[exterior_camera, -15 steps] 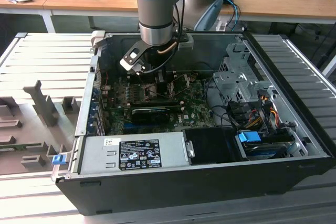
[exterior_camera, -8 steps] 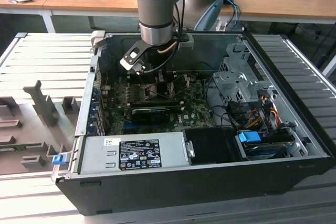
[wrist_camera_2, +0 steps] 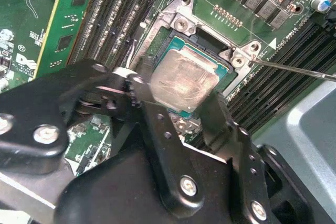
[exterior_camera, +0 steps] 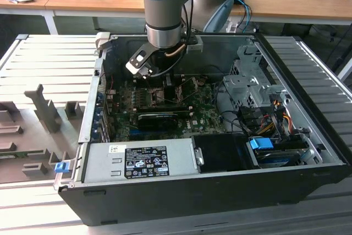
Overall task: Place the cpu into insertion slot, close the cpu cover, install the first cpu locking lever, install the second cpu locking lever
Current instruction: 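Place the cpu into insertion slot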
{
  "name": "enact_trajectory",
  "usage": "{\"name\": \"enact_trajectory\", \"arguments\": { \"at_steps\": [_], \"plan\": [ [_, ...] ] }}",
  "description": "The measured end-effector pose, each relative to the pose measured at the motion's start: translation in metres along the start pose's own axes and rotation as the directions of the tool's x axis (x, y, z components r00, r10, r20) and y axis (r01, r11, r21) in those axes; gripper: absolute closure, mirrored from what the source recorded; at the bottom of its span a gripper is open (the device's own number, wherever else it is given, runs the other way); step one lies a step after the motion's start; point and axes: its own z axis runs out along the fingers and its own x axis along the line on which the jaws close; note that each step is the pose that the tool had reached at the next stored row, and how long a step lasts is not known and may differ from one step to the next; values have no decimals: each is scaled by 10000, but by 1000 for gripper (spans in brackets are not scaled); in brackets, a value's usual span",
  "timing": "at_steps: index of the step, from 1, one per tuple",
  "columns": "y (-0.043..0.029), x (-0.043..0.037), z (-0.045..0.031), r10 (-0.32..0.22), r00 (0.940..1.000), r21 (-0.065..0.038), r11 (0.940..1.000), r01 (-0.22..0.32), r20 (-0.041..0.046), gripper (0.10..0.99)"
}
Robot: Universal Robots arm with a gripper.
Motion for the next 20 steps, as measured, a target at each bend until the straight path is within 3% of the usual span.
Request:
{"name": "enact_trajectory", "arguments": {
  "at_steps": [1,8,17,20],
  "plan": [
    [0,9,0,5,10000,-2,10000,-5,-77,424],
    [13,10,-56,5,10000,56,10000,-5,-86,424],
    [28,5,-101,4,10000,157,9999,-3,-85,980],
    [38,5,-141,5,10000,231,9997,-3,-88,980]
  ]
}}
